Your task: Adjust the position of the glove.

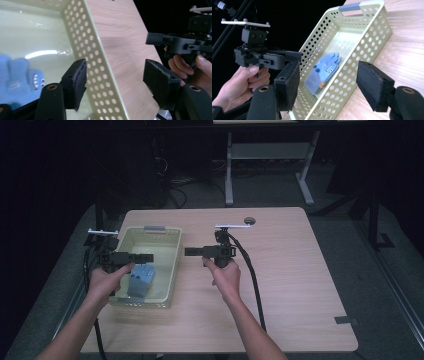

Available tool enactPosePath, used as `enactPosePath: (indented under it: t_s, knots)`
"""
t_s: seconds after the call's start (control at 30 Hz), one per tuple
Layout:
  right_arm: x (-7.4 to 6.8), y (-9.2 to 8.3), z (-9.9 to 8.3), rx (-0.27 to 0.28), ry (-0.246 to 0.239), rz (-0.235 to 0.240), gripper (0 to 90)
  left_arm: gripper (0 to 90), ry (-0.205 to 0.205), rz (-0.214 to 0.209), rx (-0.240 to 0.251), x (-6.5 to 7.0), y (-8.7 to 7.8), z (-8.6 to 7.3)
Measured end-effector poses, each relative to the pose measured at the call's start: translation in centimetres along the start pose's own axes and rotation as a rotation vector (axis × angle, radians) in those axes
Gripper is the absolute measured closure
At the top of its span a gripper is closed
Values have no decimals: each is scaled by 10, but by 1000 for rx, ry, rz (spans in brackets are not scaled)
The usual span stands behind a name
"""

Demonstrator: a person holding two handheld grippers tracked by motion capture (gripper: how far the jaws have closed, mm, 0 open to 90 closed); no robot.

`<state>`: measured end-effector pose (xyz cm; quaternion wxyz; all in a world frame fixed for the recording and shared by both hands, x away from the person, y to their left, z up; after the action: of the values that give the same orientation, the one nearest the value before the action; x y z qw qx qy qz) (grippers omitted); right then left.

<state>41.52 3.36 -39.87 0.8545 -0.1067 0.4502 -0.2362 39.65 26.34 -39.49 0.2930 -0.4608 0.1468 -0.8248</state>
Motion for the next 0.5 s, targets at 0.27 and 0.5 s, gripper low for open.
enactPosePath:
  t_s: [0.27,0.5]
  knots:
    - [6,-12,-1,21,2,-4,327,287,18,-13,11,10,5,4]
    - [16,-23,-3,27,10,-9,318,260,27,-22,1,17,14,4]
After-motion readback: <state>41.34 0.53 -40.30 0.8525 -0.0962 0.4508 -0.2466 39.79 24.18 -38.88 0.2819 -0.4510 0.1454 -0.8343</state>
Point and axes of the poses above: each handheld gripper's, and its own axes: y roughly forward along the jaws, z roughly out of its top, x roughly to its right, the point moved 7 cm from there along y, roughly forward along the jaws, and after that the axes turned 1 degree about -z, right-handed, at the moved point
